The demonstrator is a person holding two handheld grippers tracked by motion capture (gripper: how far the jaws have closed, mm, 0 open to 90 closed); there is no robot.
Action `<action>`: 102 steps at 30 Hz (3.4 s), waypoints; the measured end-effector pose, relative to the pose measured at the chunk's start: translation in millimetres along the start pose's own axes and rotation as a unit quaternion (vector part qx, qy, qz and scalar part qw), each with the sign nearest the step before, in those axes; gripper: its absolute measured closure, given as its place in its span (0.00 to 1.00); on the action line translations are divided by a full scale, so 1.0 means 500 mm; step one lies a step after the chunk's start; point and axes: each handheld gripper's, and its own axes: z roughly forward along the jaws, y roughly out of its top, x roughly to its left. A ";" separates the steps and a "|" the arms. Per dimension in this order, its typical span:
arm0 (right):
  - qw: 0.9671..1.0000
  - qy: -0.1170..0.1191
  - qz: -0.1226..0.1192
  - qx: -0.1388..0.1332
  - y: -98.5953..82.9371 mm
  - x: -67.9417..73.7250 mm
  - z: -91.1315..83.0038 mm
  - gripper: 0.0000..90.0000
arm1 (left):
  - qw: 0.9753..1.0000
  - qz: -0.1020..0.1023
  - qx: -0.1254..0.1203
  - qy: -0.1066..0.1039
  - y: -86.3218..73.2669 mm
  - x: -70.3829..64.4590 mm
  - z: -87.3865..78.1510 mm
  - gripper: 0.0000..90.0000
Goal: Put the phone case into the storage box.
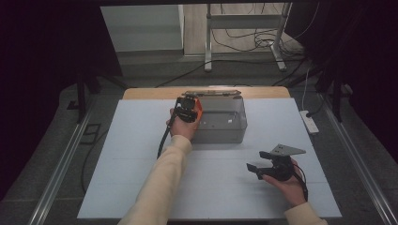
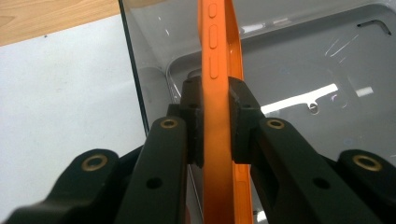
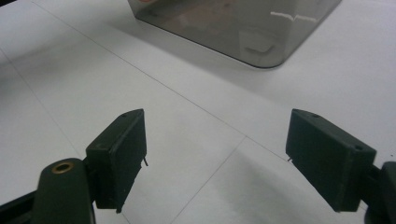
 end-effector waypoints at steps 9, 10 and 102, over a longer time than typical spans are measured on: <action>1.000 -0.003 0.000 0.001 0.001 -0.002 -0.002 0.22 | 1.000 0.009 -0.001 0.002 -0.002 -0.002 0.001 0.84; 1.000 -0.003 0.000 0.001 0.001 -0.002 -0.002 0.22 | 1.000 0.011 -0.003 -0.001 -0.002 -0.003 0.000 0.84; 1.000 0.002 0.002 0.006 -0.006 0.004 -0.003 0.22 | 0.964 0.137 -0.128 -0.191 -0.143 0.105 -0.216 0.35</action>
